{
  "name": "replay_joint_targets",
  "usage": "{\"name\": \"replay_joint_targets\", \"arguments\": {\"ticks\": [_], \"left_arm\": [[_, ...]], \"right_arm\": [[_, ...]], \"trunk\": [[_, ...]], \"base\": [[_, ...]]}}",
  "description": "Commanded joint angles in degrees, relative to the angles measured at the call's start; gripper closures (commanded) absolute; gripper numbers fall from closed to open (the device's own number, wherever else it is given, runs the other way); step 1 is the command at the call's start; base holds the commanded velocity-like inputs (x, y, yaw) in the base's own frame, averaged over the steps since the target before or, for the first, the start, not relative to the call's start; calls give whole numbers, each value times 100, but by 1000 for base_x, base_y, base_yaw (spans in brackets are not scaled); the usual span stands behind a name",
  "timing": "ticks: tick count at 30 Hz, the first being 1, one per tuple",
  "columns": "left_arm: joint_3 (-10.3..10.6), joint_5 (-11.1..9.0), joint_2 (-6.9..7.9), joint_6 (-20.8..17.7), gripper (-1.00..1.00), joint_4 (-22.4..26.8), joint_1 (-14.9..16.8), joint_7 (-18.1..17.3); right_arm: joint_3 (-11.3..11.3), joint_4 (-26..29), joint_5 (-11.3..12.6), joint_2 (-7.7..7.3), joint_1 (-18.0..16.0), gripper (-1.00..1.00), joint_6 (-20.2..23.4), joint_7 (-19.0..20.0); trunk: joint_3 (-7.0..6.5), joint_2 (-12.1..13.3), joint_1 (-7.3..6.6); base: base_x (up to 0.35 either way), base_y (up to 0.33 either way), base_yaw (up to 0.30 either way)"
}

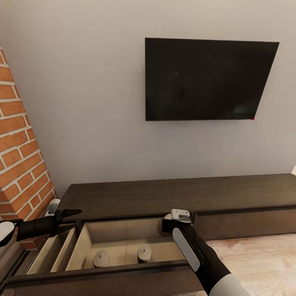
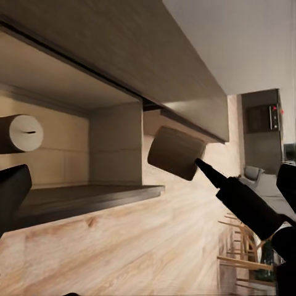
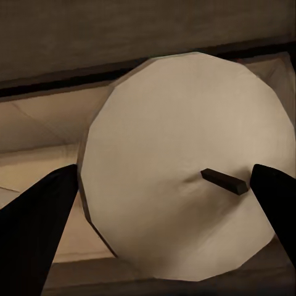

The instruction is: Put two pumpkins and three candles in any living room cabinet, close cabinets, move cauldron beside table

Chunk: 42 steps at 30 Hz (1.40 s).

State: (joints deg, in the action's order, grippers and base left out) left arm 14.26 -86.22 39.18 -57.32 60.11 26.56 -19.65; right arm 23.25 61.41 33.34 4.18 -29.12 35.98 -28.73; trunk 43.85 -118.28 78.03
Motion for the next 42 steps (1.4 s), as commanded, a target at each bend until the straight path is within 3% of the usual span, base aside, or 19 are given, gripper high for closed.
{"name": "replay_joint_targets", "arguments": {"ticks": [1,6,10,22,25,42], "left_arm": [[18,36,3,1,-100,61,2,-56],[32,35,-19,1,-100,667,-156,-103],[33,40,-23,1,-100,1171,-324,-490],[329,115,-16,8,-100,1428,-375,-1698],[357,121,-14,10,-100,1447,-373,-1759],[367,137,-13,19,-100,1427,-379,-1767]], "right_arm": [[13,-26,61,-1,-6,100,-11,-76],[6,-219,65,-3,-6,100,-35,-95],[4,-247,67,-4,-6,100,-37,-97],[4,-226,64,-5,-6,100,-38,-89],[4,-225,56,-5,-6,100,-38,-89],[4,-243,75,-9,-6,100,-29,-89]], "trunk": [[24,-45,22],[114,-245,132],[186,-406,219],[401,-887,483],[455,-1007,549],[455,-1007,549]], "base": [[0,0,0],[0,0,0],[0,0,0],[0,0,0],[0,0,0],[67,0,0]]}}
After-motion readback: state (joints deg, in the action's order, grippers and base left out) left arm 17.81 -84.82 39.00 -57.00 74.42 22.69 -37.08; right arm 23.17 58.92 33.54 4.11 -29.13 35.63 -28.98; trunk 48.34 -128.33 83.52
